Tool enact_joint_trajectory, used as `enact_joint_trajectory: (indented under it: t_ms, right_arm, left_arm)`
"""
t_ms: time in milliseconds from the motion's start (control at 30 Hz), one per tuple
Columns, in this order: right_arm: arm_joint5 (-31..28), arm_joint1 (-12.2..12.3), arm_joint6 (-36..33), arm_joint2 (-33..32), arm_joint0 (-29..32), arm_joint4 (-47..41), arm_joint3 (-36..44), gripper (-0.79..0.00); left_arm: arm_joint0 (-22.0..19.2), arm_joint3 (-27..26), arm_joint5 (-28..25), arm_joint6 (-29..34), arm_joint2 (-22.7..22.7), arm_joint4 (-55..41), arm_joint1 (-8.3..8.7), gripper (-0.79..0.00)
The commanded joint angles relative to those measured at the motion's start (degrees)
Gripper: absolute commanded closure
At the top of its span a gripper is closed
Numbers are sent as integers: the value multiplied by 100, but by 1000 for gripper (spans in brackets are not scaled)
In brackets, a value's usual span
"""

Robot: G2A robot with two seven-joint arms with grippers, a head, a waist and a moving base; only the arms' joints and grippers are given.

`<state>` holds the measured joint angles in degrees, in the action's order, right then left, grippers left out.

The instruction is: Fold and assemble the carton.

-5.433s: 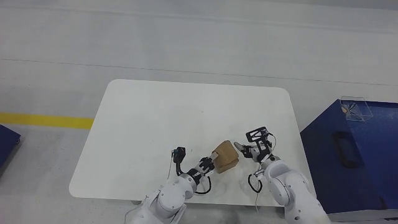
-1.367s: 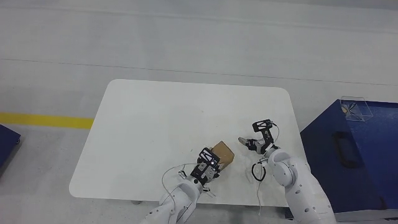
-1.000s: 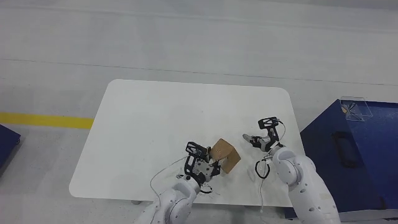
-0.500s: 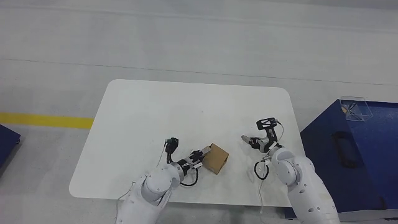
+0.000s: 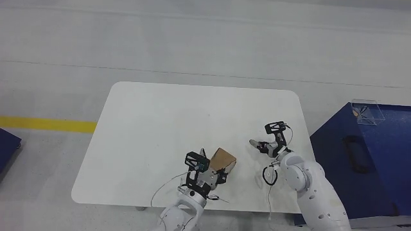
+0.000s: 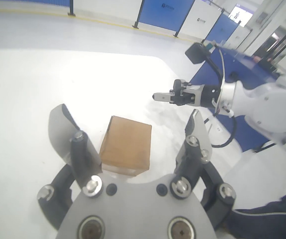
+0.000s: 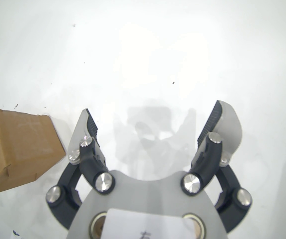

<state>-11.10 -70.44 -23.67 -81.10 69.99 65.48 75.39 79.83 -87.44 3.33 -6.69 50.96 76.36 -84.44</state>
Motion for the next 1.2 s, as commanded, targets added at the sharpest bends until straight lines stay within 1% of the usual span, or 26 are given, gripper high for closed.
enact_joint_trajectory:
  t_ms: [0, 67, 200, 400, 500, 567, 633, 700, 867, 933, 1000, 1067, 1167]
  right_arm:
    - [0, 0, 0, 0, 0, 0, 0, -785]
    - [0, 0, 0, 0, 0, 0, 0, -785]
    - [0, 0, 0, 0, 0, 0, 0, -785]
    - [0, 0, 0, 0, 0, 0, 0, -785]
    - [0, 0, 0, 0, 0, 0, 0, -785]
    - [0, 0, 0, 0, 0, 0, 0, -785]
    - [0, 0, 0, 0, 0, 0, 0, -785]
    - [0, 0, 0, 0, 0, 0, 0, -785]
    - [0, 0, 0, 0, 0, 0, 0, -785]
    - [0, 0, 0, 0, 0, 0, 0, -785]
    - [0, 0, 0, 0, 0, 0, 0, -785]
    - [0, 0, 0, 0, 0, 0, 0, -785]
    - [0, 0, 0, 0, 0, 0, 0, -785]
  left_arm:
    - [-110, 198, 250, 102, -92, -169, -35, 0]
    - [-183, 363, 555, 2, -167, -110, -83, 0]
    - [-288, 519, 545, 42, -273, -351, -154, 0]
    - [-344, 679, 406, 355, -327, -603, -202, 0]
    - [-443, 854, 516, 759, -340, -658, -230, 0]
    - [-492, 888, 599, 657, -351, -649, -254, 0]
    - [-473, 818, 519, 399, -341, -750, -270, 0]
    - [-412, 786, 430, 275, -310, -871, -272, 0]
    - [-522, 1030, 561, 527, -325, -678, -289, 0]
    - [-515, 996, 509, 300, -343, -747, -310, 0]
    - [-415, 873, 362, -38, -299, -933, -314, 0]
    - [-381, 876, 294, 91, -228, -1032, -302, 0]
    - [-506, 1059, 466, 550, -248, -673, -292, 0]
